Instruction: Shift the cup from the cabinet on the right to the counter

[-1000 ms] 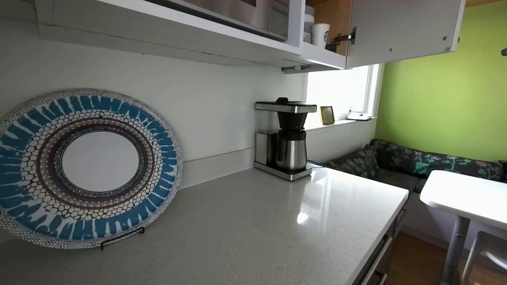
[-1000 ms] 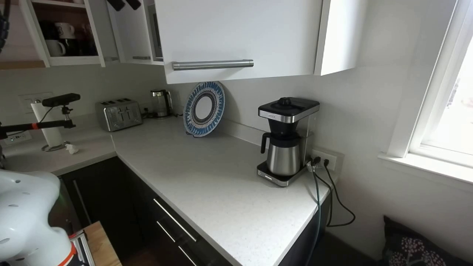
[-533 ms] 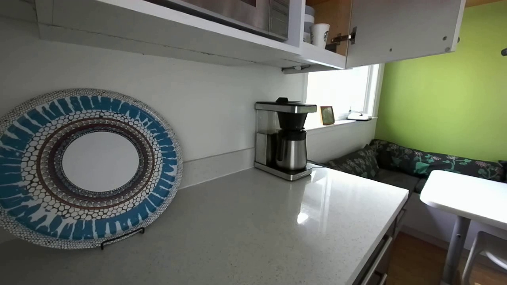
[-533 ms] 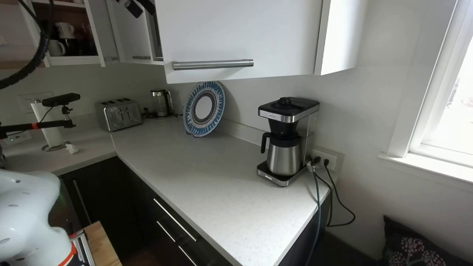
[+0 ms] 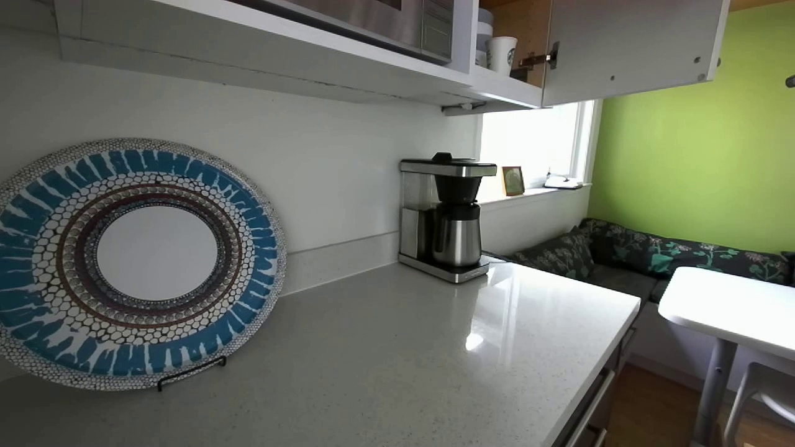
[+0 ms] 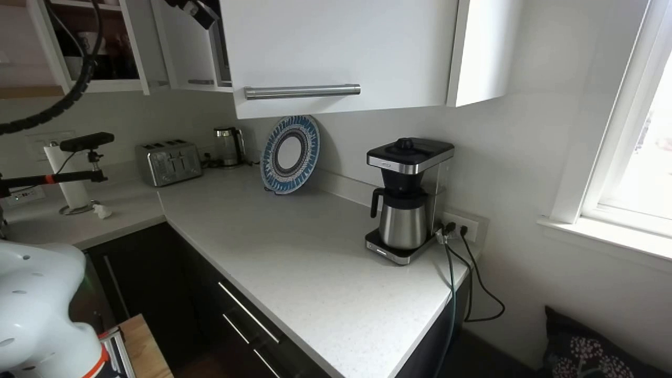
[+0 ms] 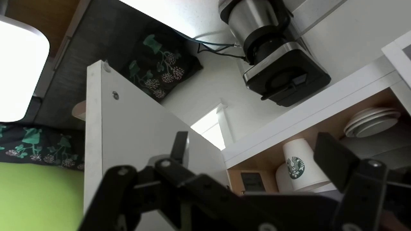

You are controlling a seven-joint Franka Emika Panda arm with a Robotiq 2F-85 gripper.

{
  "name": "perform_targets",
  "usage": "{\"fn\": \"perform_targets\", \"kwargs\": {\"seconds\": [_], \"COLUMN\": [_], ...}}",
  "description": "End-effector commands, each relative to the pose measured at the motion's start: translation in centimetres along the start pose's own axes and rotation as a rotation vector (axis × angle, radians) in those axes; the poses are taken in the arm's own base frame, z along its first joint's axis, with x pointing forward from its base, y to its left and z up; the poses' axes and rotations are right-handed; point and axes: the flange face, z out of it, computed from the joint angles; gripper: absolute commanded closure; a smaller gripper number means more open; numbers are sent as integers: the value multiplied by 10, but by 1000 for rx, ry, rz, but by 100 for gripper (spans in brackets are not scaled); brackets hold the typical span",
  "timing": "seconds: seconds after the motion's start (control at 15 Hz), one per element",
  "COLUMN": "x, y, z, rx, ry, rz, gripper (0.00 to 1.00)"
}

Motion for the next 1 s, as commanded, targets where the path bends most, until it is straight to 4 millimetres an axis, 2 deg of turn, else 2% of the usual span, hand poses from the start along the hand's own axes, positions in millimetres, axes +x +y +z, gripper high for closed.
{"fn": "perform_targets", "kwargs": {"seconds": [0.0, 0.4, 0.93], "x": [1, 1, -7], "y": [-1, -1, -63], "z": [0, 0, -8], "rx": [-1, -1, 2], "ry": [-1, -1, 20], "rz": [0, 1, 4], "gripper": [0, 0, 0]}}
